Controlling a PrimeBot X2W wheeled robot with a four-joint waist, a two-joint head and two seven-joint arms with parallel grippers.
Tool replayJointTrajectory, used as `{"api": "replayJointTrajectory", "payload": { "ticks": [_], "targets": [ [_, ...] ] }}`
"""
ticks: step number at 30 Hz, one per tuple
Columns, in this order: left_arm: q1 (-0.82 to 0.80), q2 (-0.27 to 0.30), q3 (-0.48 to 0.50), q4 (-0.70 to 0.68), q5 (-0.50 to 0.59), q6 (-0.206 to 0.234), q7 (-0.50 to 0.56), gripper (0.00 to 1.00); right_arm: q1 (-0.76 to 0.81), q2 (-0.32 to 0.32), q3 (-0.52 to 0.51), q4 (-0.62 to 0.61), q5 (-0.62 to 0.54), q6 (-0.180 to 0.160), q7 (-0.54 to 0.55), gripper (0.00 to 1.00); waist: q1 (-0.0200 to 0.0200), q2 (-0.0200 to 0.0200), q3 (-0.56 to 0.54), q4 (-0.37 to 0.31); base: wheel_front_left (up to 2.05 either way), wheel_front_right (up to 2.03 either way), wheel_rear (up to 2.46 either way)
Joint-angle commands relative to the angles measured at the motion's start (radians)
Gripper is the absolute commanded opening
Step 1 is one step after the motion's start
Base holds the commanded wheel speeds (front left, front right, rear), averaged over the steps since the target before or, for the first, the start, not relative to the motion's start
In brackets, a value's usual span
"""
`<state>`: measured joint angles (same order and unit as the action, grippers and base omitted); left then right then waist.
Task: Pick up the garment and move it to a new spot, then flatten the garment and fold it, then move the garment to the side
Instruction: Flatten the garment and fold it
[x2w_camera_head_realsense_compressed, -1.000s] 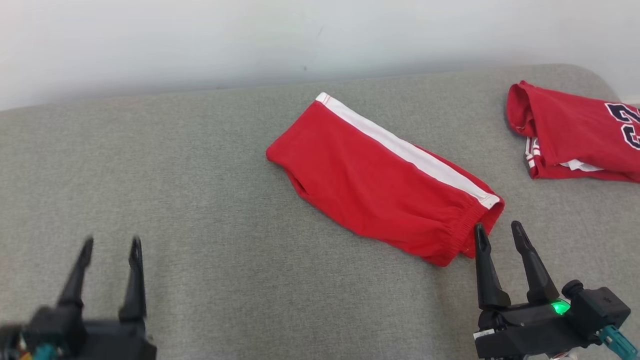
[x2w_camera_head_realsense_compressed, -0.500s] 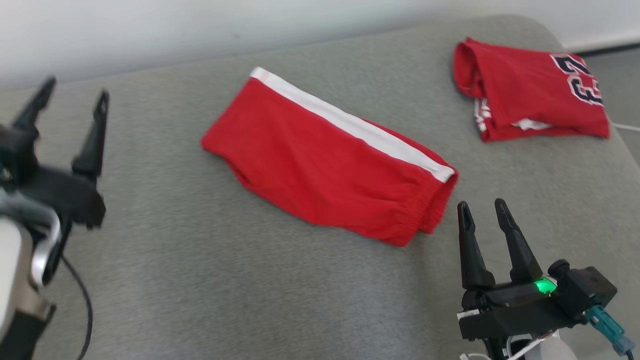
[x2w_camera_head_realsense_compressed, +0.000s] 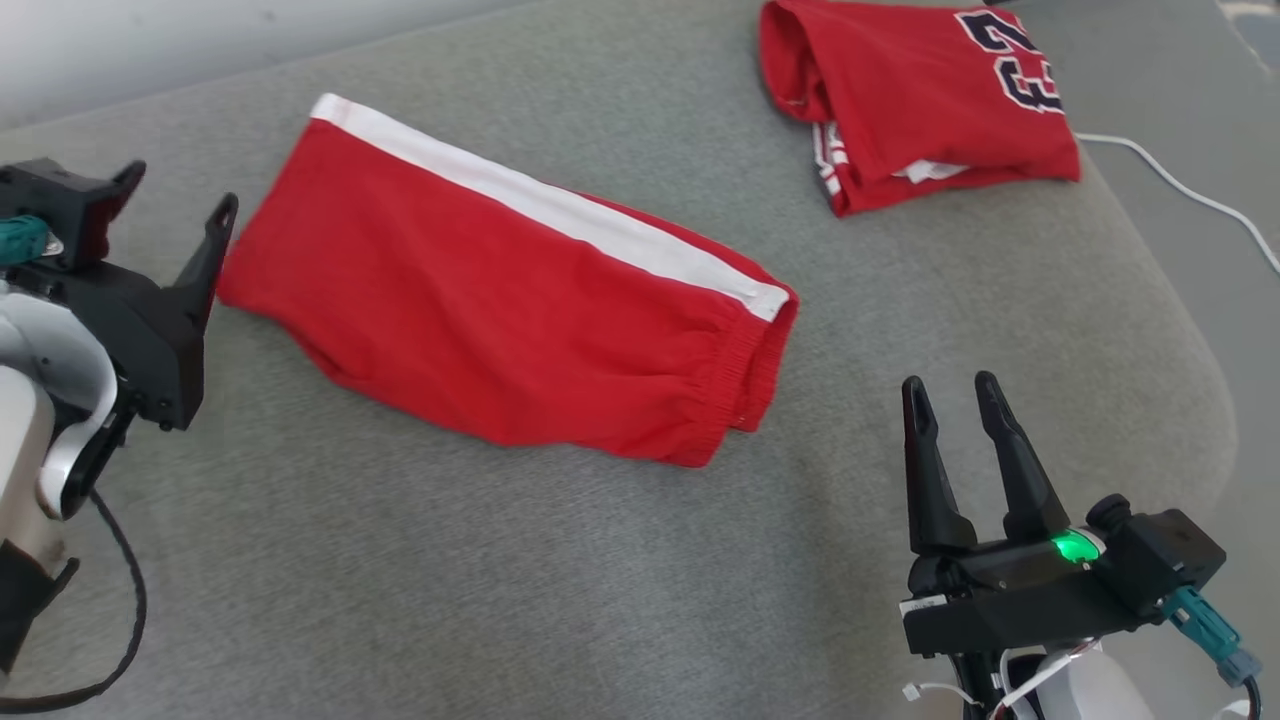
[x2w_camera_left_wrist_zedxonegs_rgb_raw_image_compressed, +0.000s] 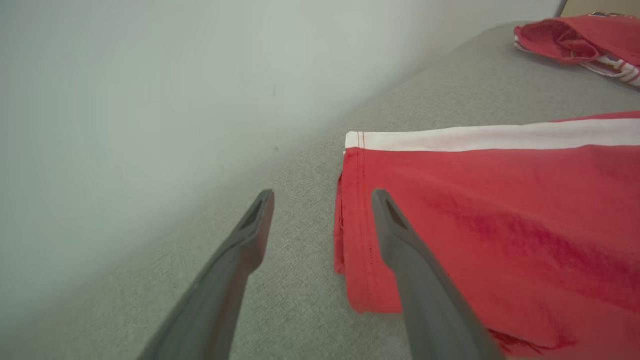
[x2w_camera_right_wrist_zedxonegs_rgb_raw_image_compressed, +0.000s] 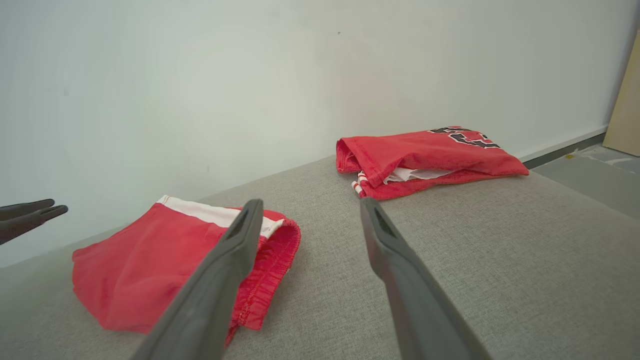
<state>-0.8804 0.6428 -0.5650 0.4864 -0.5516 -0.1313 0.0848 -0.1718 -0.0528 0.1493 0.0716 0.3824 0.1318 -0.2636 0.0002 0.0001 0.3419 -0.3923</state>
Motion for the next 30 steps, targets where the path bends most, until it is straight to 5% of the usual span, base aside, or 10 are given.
{"api": "replayJointTrajectory", "payload": {
  "ticks": [1, 18, 19, 20, 22, 30],
  "targets": [
    [-0.011, 0.01, -0.012, 0.009, -0.011, 0.002, 0.005, 1.0, -0.014, 0.003, 0.002, -0.003, 0.007, -0.003, -0.001, 1.0, -0.0002, -0.0001, 0.029, -0.035, 0.0, 0.0, 0.0],
    [-0.094, 0.079, -0.289, 0.148, -0.266, 0.002, 0.202, 1.0, -0.023, 0.003, 0.008, -0.006, 0.036, -0.003, -0.001, 1.0, -0.0002, -0.0001, 0.059, -0.097, 0.0, 0.0, 0.0],
    [-0.097, 0.08, -0.3, 0.149, -0.273, 0.002, 0.205, 0.93, -0.025, 0.003, 0.008, -0.005, 0.036, -0.003, -0.001, 1.0, -0.0002, -0.0001, 0.059, -0.096, 0.0, 0.0, 0.0],
    [-0.104, 0.081, -0.309, 0.151, -0.282, 0.002, 0.205, 0.49, -0.027, 0.003, 0.008, -0.004, 0.036, -0.003, -0.001, 1.0, -0.0002, -0.0001, 0.059, -0.096, 0.0, 0.0, 0.0],
    [-0.117, 0.085, -0.323, 0.162, -0.285, 0.002, 0.197, 0.0, -0.034, 0.003, 0.012, 0.0, 0.036, -0.003, -0.001, 1.0, -0.0002, -0.0001, 0.06, -0.094, 0.0, 0.0, 0.0],
    [-0.147, 0.051, -0.365, 0.159, -0.289, 0.002, 0.04, 0.0, -0.025, 0.003, -0.004, 0.006, 0.012, -0.003, -0.001, 1.0, -0.0002, -0.0001, 0.019, -0.027, 0.0, 0.0, 0.0]
  ]
}}
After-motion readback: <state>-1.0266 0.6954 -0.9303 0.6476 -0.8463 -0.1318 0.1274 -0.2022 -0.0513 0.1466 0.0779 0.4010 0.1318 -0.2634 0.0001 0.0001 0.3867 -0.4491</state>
